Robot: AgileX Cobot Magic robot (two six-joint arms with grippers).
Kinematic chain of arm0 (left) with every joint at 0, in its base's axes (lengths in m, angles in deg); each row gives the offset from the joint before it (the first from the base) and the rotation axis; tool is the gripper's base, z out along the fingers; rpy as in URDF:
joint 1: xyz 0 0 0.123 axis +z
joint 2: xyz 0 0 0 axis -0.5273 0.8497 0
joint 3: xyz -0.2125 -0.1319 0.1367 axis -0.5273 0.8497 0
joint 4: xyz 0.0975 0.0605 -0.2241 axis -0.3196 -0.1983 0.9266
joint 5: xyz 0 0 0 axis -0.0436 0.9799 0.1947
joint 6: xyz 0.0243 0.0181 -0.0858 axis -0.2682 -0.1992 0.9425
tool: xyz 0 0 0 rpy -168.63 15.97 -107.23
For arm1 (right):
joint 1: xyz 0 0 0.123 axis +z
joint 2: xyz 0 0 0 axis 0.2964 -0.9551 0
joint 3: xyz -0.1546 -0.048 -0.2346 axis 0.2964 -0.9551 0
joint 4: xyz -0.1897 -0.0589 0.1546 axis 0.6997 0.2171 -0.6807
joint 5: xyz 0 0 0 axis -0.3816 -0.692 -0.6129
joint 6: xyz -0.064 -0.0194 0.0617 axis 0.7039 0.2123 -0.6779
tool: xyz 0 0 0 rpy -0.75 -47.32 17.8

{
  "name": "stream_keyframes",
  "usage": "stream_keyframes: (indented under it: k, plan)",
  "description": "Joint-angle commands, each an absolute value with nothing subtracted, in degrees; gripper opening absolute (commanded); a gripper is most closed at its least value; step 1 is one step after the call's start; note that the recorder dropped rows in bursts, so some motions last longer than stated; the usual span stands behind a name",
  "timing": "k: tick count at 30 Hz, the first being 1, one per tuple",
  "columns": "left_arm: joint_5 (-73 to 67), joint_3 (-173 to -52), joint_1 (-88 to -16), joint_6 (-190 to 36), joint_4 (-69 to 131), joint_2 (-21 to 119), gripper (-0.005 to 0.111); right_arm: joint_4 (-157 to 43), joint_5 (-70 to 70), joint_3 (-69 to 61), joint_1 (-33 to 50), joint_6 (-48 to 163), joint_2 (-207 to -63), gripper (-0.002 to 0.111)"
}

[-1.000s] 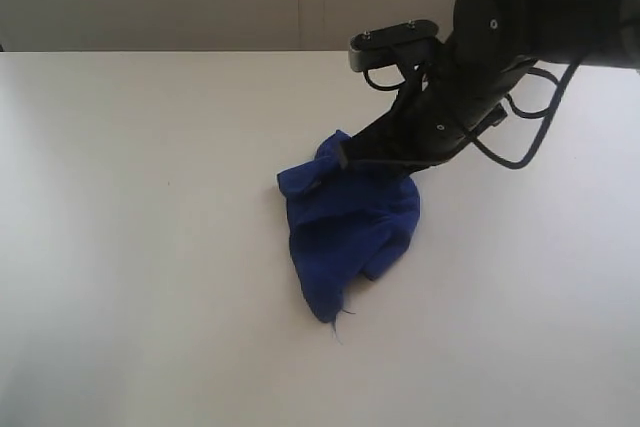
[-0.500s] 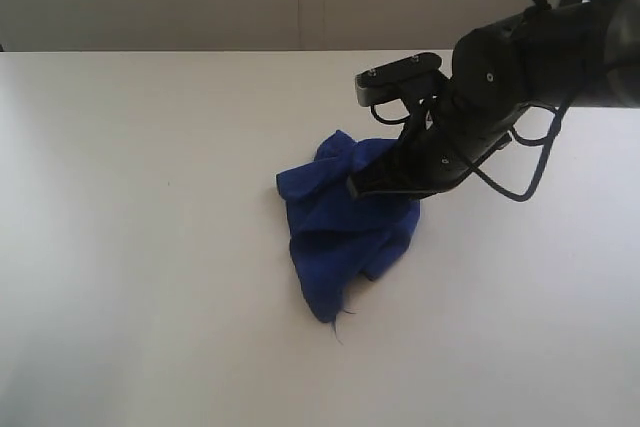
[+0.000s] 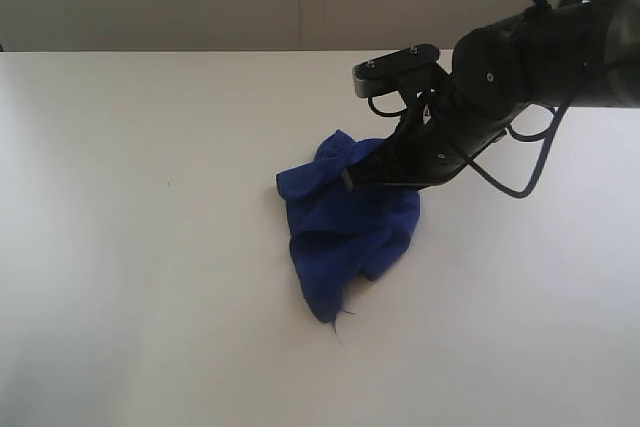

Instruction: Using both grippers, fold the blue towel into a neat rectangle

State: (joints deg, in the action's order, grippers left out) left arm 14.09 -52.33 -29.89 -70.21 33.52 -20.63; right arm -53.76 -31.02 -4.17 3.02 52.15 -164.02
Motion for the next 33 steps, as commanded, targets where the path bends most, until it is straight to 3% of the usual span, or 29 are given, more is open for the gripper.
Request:
stream_keyframes:
  k: [1, 12, 21, 27, 33]
  plan:
    - [13.7, -52.0, -29.6, -71.0, 33.6, -20.9, 0.001, -53.2, -30.6, -4.4, 2.6, 51.8, -163.9, 0.000]
    - [-8.4, -52.0, -29.6, -71.5, 34.1, -20.9, 0.001, -53.4, -30.4, -4.4, 2.6, 51.8, -163.9, 0.000]
    - [-15.5, -52.0, -29.6, -62.2, 34.2, -20.9, 0.000, -53.4, -30.2, -4.4, 2.6, 51.8, -163.9, 0.000]
    - [0.4, -63.7, -29.6, -62.4, 34.2, -16.5, 0.000, -53.4, -30.1, -4.4, 2.6, 51.8, -163.9, 0.000]
    - [15.4, -80.3, -29.8, -62.4, 35.1, 0.8, 0.000, -53.4, -30.2, -4.4, 2.6, 51.8, -163.9, 0.000]
